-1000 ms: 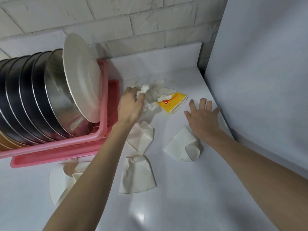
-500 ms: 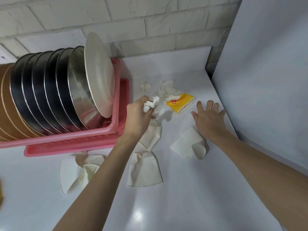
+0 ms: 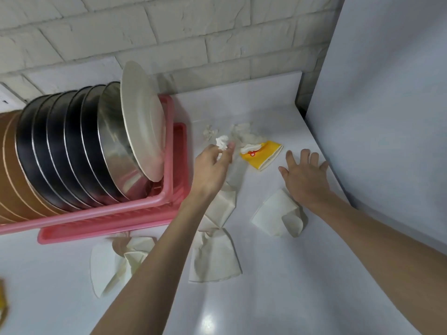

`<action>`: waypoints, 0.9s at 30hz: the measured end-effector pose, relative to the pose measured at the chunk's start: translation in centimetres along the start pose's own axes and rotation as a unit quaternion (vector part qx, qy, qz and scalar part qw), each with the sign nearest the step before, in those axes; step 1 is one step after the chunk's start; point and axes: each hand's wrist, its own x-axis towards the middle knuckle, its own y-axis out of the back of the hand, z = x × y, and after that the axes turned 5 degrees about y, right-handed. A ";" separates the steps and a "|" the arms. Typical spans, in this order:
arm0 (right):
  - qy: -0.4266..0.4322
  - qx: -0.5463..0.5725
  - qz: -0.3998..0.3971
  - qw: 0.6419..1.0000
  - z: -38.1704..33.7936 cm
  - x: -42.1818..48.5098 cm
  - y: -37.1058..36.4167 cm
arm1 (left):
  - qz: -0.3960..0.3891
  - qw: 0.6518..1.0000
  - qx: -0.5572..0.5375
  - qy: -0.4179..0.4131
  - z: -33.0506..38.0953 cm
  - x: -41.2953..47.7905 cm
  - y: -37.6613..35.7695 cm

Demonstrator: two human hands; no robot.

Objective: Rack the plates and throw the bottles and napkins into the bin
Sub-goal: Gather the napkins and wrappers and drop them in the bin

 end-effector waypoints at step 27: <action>0.179 0.130 -0.099 0.970 -8.6 14.9 7.9 | -0.088 0.941 0.326 -0.014 -4.7 8.6 -3.8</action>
